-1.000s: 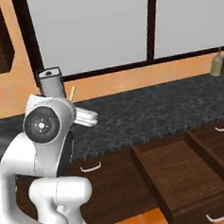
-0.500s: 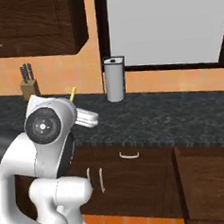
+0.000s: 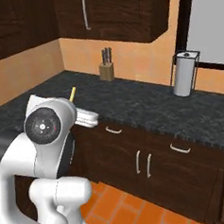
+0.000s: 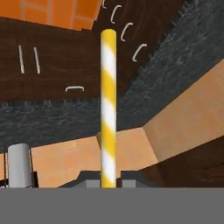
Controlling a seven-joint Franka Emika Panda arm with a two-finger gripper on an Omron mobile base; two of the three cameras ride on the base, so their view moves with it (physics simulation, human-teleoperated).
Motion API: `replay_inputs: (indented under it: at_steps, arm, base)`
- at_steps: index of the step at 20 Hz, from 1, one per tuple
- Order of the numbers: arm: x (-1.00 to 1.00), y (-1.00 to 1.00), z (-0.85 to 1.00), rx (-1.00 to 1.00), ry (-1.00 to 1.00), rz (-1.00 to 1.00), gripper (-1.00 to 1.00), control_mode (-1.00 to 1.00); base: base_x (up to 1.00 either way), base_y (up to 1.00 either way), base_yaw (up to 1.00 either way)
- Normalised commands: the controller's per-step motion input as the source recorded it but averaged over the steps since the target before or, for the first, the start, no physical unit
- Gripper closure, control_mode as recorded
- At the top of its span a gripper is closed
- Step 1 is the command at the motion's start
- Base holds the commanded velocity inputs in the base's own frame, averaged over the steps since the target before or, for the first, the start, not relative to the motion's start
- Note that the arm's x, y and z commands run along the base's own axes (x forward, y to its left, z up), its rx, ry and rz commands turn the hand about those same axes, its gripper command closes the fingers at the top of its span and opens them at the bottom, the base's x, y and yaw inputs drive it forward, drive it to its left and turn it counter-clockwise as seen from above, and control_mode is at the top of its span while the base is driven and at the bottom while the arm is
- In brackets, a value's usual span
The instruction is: Take a straw from the drawer in front and place it inside the glass cup on the dining counter.
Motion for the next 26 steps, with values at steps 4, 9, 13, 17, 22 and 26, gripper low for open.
replay_inputs:
  at_steps: [4, 9, 13, 17, 22, 26]
  arm:
    - [0.00, 0.00, 0.00, 0.00, 0.00, 0.00, 1.00, 1.00]
    - [0.00, 0.00, 0.00, 0.00, 0.00, 0.00, 1.00, 1.00]
    - [0.00, 0.00, 0.00, 0.00, 0.00, 0.00, 1.00, 1.00]
    - [0.00, 0.00, 0.00, 0.00, 0.00, 0.00, 1.00, 1.00]
    - [0.00, 0.00, 0.00, 0.00, 0.00, 0.00, 1.00, 1.00]
    - [0.00, 0.00, 0.00, 0.00, 0.00, 0.00, 1.00, 1.00]
  base:
    - [-0.86, -0.18, 0.63]
    - [-0.89, -0.06, 0.62]
    - [-0.86, 0.00, 0.63]
    - [-0.71, 0.05, 0.67]
    - [-0.49, 0.24, 0.74]
    - [-0.38, 0.39, 0.77]
